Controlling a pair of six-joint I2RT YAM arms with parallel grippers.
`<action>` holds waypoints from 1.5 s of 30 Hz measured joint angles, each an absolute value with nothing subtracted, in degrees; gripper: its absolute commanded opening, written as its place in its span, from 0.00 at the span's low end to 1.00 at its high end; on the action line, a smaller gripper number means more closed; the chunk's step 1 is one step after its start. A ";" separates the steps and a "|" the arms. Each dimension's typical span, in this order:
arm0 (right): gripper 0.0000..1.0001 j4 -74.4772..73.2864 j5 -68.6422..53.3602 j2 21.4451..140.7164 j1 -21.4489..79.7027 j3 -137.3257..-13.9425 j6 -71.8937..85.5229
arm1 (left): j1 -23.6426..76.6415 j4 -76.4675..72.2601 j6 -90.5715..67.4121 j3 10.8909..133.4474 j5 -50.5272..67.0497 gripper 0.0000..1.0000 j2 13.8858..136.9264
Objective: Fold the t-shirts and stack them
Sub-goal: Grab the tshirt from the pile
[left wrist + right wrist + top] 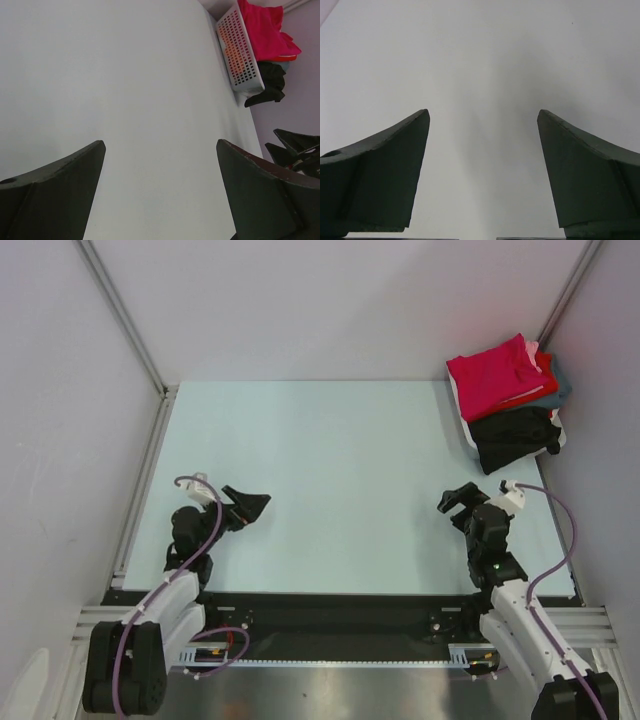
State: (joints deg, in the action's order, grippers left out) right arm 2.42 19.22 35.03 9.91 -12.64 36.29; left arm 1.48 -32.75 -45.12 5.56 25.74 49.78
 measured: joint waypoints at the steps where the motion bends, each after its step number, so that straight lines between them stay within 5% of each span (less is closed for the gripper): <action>1: 0.82 1.50 19.11 35.18 9.76 -13.23 36.23 | 1.63 -33.28 -45.12 5.56 26.02 1.00 50.76; 4: 0.65 -0.95 18.90 36.69 8.45 -18.26 36.73 | 1.96 -33.98 -45.12 5.58 26.35 1.00 53.15; 11: 0.59 -3.90 10.13 54.48 -7.75 -46.28 43.31 | 4.16 -34.20 -45.04 6.92 26.68 1.00 56.97; 18: 0.67 -4.47 1.67 72.03 -16.16 -59.72 48.40 | 8.54 -33.36 -44.14 10.90 26.11 1.00 60.12; 24: 0.61 -4.05 -0.56 83.46 -15.38 -67.05 49.95 | 12.14 -32.69 -42.28 11.07 24.38 1.00 60.03; 41: 0.68 -10.17 15.70 111.66 -9.28 -94.39 47.27 | 16.16 -31.97 -41.54 13.52 24.64 1.00 62.85; 44: 0.60 -11.90 18.72 114.02 -8.27 -96.18 46.92 | 16.16 -31.88 -41.52 13.54 24.60 1.00 62.85; 45: 0.34 -12.84 19.44 115.04 -8.03 -97.58 46.54 | 16.16 -31.77 -41.50 13.56 24.58 1.00 62.85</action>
State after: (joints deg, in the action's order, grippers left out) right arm -12.84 19.44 115.04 -8.03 -97.58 46.54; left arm 16.16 -31.77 -41.50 13.56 24.58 62.85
